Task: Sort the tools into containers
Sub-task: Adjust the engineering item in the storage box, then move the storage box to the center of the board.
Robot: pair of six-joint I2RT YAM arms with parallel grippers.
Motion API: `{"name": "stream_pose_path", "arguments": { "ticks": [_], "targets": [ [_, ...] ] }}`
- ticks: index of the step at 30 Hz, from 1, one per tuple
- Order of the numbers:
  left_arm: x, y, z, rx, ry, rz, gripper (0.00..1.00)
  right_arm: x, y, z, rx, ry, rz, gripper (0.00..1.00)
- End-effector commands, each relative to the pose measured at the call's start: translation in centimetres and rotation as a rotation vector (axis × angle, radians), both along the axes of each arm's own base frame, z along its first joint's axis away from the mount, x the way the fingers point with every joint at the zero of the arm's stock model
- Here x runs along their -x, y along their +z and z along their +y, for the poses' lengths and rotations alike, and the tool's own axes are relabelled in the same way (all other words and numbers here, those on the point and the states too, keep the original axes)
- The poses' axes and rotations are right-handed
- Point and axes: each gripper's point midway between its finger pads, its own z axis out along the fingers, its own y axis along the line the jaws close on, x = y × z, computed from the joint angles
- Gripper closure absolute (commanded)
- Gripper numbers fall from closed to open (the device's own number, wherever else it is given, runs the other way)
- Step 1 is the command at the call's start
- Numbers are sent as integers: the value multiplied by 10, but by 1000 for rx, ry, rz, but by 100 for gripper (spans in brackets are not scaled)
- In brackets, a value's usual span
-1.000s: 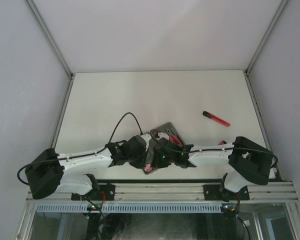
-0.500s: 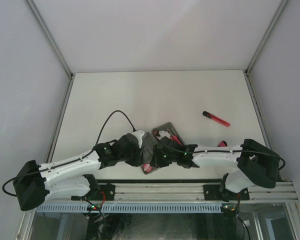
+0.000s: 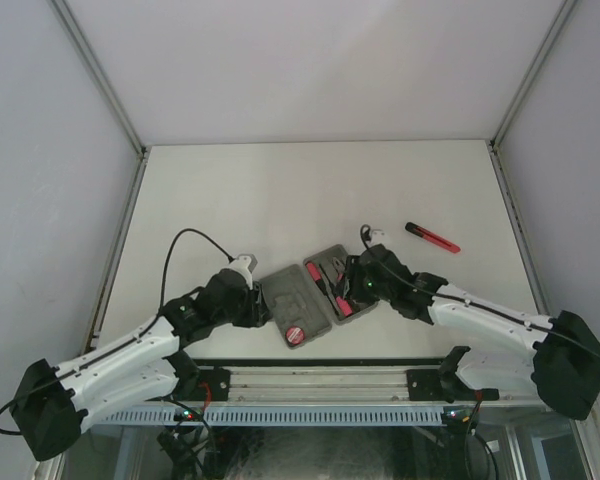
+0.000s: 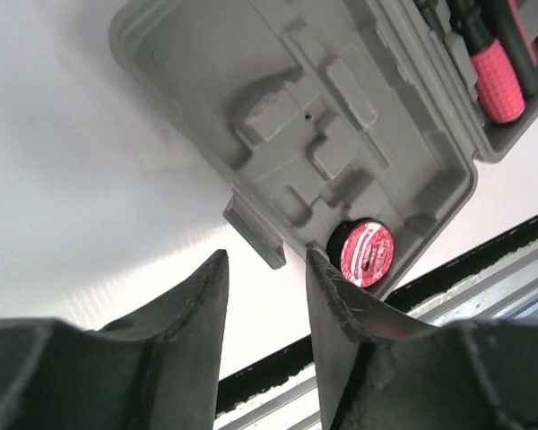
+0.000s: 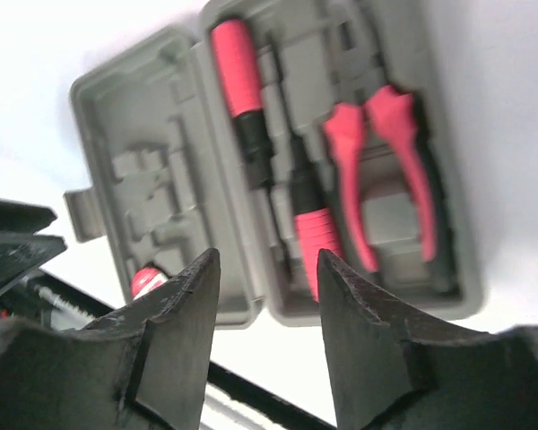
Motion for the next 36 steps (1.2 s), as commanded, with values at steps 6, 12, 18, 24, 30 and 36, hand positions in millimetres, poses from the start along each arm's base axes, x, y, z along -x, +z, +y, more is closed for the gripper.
{"name": "stream_pose_path", "arguments": {
  "ticks": [6, 12, 18, 24, 30, 36],
  "targets": [
    [-26, 13, -13, 159, 95, -45, 52, -33, -9, -63, 41, -133, -27, 39],
    [-33, 4, -13, 128, 112, -20, 52, -41, -27, -74, 9, -141, 25, 36],
    [-34, -9, -8, 92, 135, 12, 53, -38, -36, -66, -30, -88, 70, 36],
    [-35, -16, -10, 93, 129, 29, 53, -33, -46, -65, -35, -92, 111, 36],
    [-43, -16, -16, 98, 119, 29, 62, -28, -48, -63, -56, -95, 122, 37],
    [-50, -24, -17, 80, 118, 49, 66, -23, -47, -60, -64, -96, 121, 39]
  ]
}}
